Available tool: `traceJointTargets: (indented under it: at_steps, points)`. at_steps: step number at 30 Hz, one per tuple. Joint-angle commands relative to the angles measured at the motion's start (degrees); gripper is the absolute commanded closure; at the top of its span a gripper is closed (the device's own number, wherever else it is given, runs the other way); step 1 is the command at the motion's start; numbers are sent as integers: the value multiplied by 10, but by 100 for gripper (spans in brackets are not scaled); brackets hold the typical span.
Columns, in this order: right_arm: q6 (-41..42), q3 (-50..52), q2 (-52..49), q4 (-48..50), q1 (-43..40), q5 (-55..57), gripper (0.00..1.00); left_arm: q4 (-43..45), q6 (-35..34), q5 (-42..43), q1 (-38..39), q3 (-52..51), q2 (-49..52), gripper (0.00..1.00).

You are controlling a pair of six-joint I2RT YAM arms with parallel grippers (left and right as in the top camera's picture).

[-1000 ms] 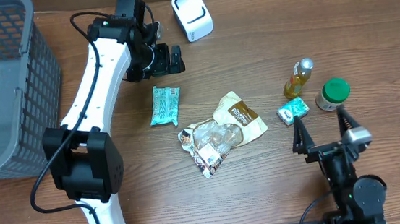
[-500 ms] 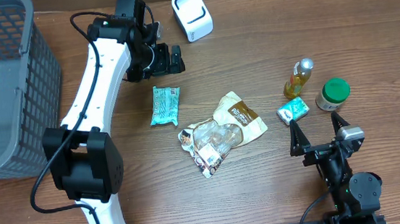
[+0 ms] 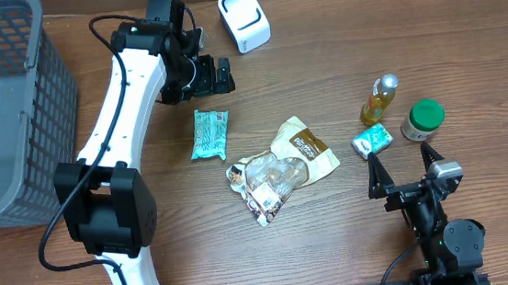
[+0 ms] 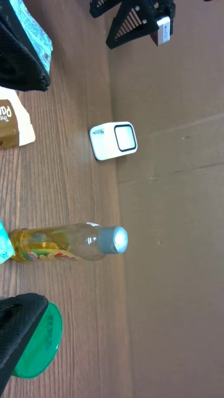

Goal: Scan the item barcode

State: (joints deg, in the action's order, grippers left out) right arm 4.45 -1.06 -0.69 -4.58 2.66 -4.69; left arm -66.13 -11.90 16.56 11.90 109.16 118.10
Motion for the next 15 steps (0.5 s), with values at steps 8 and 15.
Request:
traceJointTargets:
  at_steps: [8,15]
  points:
    - [0,6,3,2,-2,-3,0,19,-5,-127,9,8,-124,0]
    - [0,6,3,2,-2,-3,0,-24,10,-176,8,-19,-261,0]
